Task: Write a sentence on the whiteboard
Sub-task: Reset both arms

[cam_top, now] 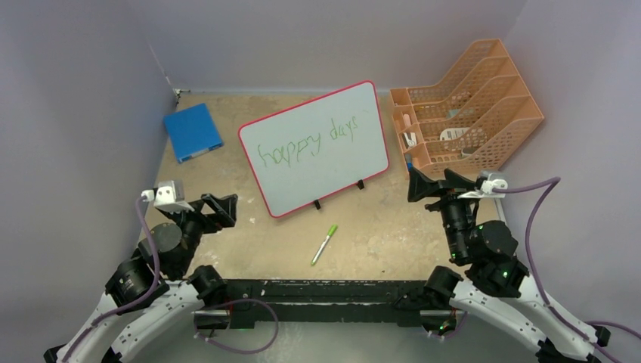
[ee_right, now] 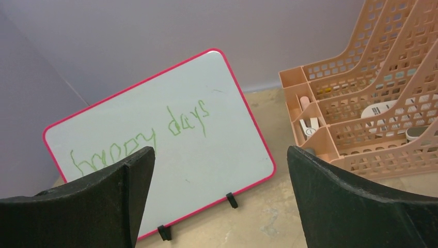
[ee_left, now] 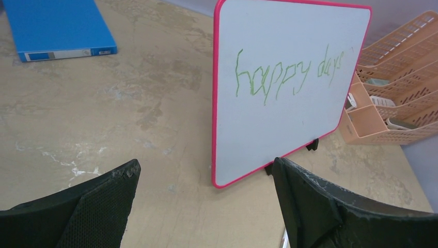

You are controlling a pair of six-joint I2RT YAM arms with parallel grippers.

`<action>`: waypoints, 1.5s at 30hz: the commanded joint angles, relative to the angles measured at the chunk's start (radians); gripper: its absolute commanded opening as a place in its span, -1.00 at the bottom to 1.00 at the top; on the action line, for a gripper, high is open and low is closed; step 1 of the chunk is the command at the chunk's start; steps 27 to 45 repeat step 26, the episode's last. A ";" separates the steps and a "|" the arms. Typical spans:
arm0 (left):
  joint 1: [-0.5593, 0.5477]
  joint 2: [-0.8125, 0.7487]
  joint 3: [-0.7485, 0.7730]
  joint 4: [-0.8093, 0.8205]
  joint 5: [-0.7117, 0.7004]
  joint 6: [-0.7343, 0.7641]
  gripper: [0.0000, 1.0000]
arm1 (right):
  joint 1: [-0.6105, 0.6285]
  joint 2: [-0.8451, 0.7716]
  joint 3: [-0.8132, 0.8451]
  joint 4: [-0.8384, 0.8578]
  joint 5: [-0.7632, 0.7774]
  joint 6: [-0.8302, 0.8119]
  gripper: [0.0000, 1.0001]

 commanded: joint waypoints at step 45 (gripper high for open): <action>0.003 0.005 -0.009 0.079 -0.043 0.072 0.95 | 0.004 0.010 -0.027 0.073 0.070 -0.035 0.98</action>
